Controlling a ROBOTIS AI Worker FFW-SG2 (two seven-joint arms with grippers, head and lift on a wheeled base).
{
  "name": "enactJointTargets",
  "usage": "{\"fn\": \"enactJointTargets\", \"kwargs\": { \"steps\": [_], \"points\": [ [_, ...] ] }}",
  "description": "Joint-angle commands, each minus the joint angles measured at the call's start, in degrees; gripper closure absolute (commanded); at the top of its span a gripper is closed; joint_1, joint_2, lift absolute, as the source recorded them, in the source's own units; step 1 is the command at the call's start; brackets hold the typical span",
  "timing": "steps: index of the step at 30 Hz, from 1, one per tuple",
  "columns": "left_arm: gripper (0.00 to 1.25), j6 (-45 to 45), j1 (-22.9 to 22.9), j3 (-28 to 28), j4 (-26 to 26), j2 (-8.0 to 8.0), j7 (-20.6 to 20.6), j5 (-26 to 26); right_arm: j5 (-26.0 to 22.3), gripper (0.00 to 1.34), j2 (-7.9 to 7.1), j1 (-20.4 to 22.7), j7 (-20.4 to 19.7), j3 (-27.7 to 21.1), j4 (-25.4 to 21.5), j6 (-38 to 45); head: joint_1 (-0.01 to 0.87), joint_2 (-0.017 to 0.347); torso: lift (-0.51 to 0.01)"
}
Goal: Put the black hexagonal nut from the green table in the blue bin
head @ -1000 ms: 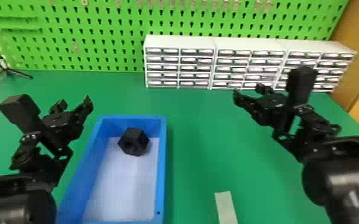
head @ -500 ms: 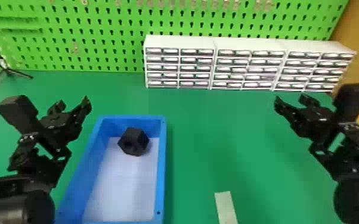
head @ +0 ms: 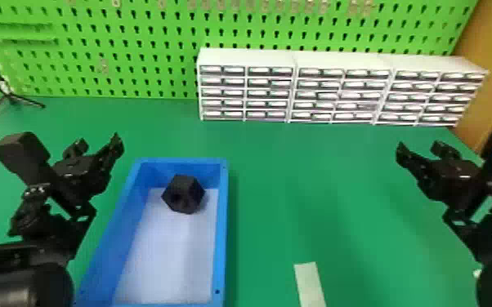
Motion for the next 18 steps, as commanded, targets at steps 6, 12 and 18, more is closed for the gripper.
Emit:
{"fn": "enactJointTargets", "kwargs": {
  "steps": [6, 12, 18],
  "points": [
    [0.5, -0.09, -0.79, -0.46, -0.32, -0.07, 0.0, -0.05, 0.35, 0.51, 1.67, -0.39, 0.0, -1.08, 0.34, -2.11, 0.692, 0.008, -0.097],
    [0.5, -0.09, -1.14, -1.07, -0.4, -0.07, 0.0, -0.05, 0.17, 0.51, 1.4, -0.65, 0.0, -0.73, 0.34, -2.9, 0.692, 0.008, -0.097],
    [0.5, -0.09, -1.23, -1.25, -0.49, 0.01, 0.0, 0.04, 0.61, 0.51, 1.23, -1.01, 0.0, 0.33, 0.52, -2.81, 0.692, 0.008, -0.097]
  ]
}}
